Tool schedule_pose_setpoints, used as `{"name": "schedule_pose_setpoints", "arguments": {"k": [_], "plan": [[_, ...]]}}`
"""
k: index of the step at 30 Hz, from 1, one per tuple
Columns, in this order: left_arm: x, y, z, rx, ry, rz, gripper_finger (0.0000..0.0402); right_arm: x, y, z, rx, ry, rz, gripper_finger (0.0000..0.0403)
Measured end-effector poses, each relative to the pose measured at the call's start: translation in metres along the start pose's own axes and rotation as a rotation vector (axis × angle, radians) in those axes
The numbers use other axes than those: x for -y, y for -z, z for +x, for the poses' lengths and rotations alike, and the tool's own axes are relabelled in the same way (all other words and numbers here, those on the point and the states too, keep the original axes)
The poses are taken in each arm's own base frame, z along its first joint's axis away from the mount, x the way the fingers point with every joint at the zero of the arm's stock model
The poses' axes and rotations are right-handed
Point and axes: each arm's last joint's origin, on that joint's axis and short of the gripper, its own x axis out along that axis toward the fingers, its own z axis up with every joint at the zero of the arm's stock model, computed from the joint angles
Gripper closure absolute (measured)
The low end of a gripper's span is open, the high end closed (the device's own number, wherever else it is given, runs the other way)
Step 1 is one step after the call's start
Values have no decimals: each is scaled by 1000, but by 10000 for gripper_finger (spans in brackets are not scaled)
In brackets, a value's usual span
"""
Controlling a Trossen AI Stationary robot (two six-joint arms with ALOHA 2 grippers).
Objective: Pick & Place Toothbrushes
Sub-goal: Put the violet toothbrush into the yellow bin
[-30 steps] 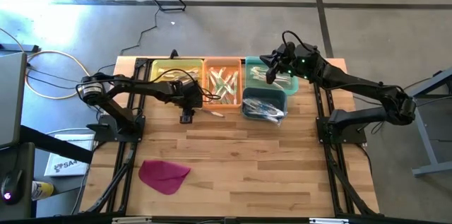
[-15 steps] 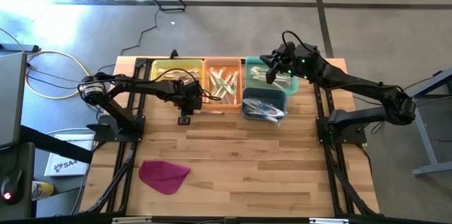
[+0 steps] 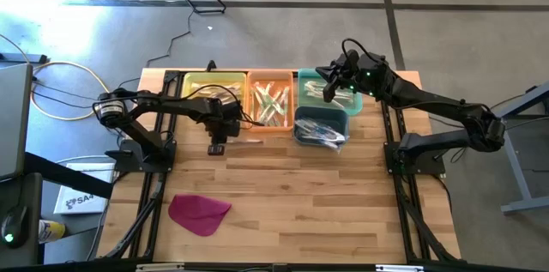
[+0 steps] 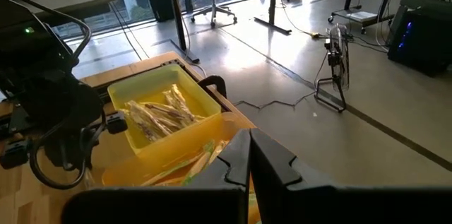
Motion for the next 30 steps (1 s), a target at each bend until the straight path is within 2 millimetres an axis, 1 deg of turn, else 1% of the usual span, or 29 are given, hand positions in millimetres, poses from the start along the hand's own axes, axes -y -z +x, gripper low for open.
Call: {"name": "schedule_pose_setpoints", "arguments": {"k": [8,20,22,25,28,30], "plan": [[-1,-1,0,12,-9,-114,382,0,0,0,0,0,0,400],[-1,-3,-1,24,-15,-123,382,0,0,0,0,0,0,400],[-2,-8,-5,34,-19,-125,382,0,0,0,0,0,0,400],[-4,-14,-18,63,-39,-121,382,0,0,0,0,0,0,400],[-4,-21,-38,133,-61,-111,383,0,0,0,0,0,0,400],[-2,-21,-50,141,-67,-111,383,0,0,0,0,0,0,400]]}}
